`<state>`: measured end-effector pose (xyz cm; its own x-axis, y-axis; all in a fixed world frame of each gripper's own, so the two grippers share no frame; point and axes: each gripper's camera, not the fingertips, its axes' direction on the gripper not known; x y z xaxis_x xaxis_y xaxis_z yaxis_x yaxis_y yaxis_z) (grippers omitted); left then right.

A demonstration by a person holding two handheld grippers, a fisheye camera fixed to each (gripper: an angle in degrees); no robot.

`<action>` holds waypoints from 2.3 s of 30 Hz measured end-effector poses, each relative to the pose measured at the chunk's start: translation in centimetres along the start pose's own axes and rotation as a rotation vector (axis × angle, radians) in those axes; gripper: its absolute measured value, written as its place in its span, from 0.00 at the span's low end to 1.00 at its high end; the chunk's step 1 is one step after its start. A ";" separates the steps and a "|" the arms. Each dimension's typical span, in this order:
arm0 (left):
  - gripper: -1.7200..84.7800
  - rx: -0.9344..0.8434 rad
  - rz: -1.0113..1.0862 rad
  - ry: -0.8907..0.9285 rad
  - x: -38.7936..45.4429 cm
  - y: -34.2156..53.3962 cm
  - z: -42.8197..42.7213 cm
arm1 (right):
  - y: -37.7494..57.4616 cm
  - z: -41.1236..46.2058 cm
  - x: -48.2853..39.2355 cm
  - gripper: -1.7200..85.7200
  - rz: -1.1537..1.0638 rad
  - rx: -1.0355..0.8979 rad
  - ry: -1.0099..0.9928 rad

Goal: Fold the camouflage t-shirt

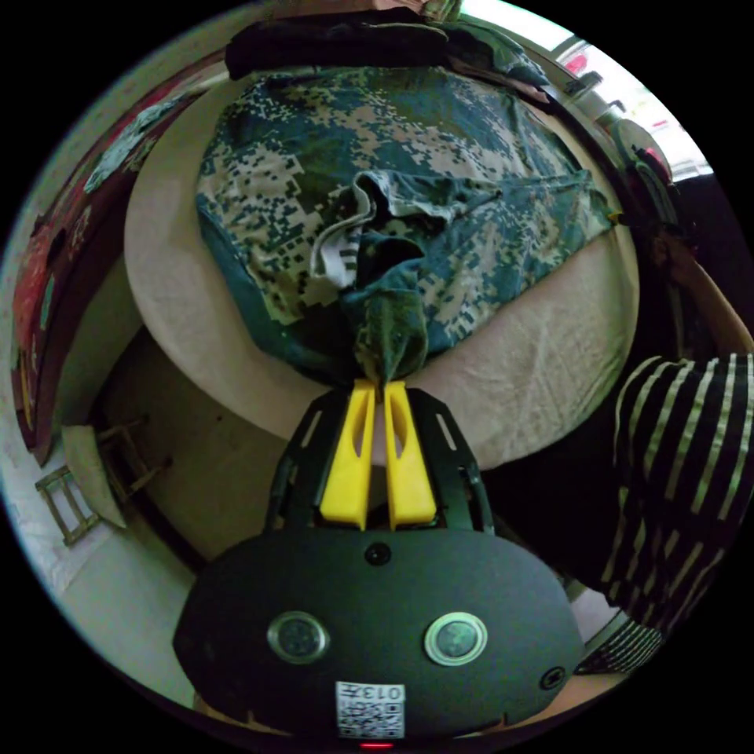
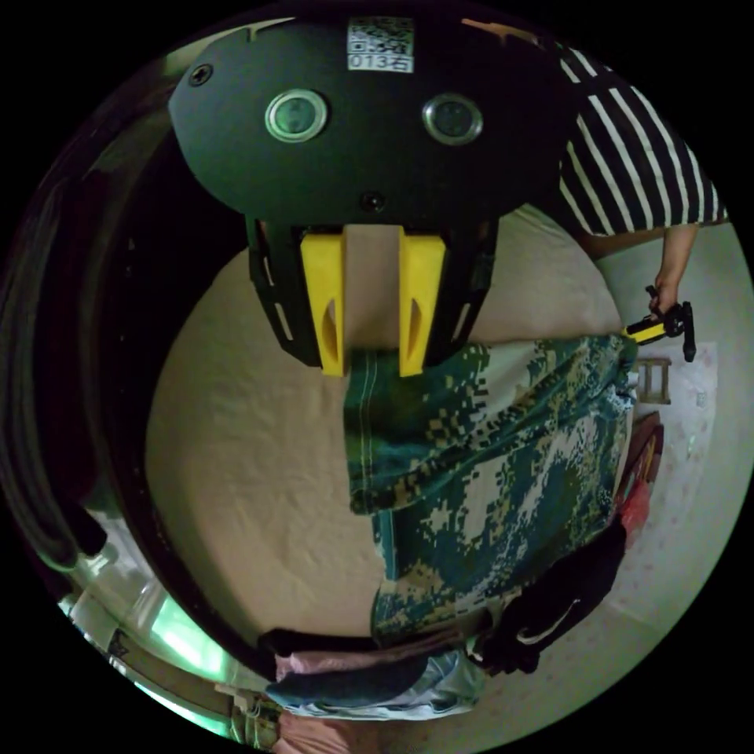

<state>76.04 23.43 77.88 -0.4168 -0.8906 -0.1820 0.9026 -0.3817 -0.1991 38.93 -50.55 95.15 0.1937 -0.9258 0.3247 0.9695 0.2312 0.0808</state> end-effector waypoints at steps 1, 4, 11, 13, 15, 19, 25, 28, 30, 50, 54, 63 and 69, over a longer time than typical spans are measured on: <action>0.04 -0.001 0.037 0.000 -0.2 -0.1 -0.7 | -0.4 -0.1 -0.6 0.08 -0.009 -0.003 0.010; 0.03 -0.014 0.122 -0.055 -0.5 -0.1 -2.5 | -1.6 0.0 -2.5 0.06 -0.069 -0.043 0.054; 0.03 -0.118 0.192 0.057 -2.2 -1.0 -3.3 | -3.1 -0.6 -5.0 0.05 -0.164 -0.111 0.100; 0.03 -0.127 0.214 0.065 -1.8 -1.2 -3.4 | -3.2 -1.8 -5.6 0.04 -0.181 -0.116 0.106; 0.03 -0.142 0.219 0.064 -1.5 -1.4 -3.4 | -3.1 -2.4 -6.2 0.04 -0.186 -0.126 0.100; 0.03 -0.195 0.264 0.097 -0.7 -2.0 -2.2 | -2.3 -1.4 -7.0 0.05 -0.150 -0.189 0.147; 0.03 -0.272 0.238 0.142 -1.4 -2.1 0.5 | -1.9 1.7 -7.4 0.08 -0.060 -0.204 0.106; 0.04 -0.376 0.164 0.023 -3.5 0.0 0.2 | -2.1 0.1 -8.6 0.10 -0.067 -0.177 0.255; 0.05 -0.428 0.147 -0.033 -4.4 1.5 0.0 | -2.7 -1.2 -10.7 0.10 -0.134 -0.110 0.332; 0.03 0.068 0.204 -0.085 -4.5 5.0 -3.7 | -8.7 10.5 -51.1 0.04 -1.100 -0.179 -0.064; 0.03 -0.069 0.038 -0.150 -10.0 8.0 -4.0 | -10.8 10.1 -51.2 0.04 -1.018 -0.262 -0.161; 0.11 0.156 -0.162 0.164 -14.9 5.9 -5.1 | -12.3 6.3 -61.2 0.11 -1.149 0.012 -0.139; 0.04 0.018 -0.149 0.203 -17.5 3.4 -4.9 | -12.0 10.9 -68.1 0.09 -1.292 -0.094 0.028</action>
<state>85.87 38.94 75.72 -0.5565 -0.7572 -0.3419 0.8308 -0.5108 -0.2209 12.53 12.94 82.32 -0.8828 -0.4678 0.0421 0.4624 -0.8499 0.2528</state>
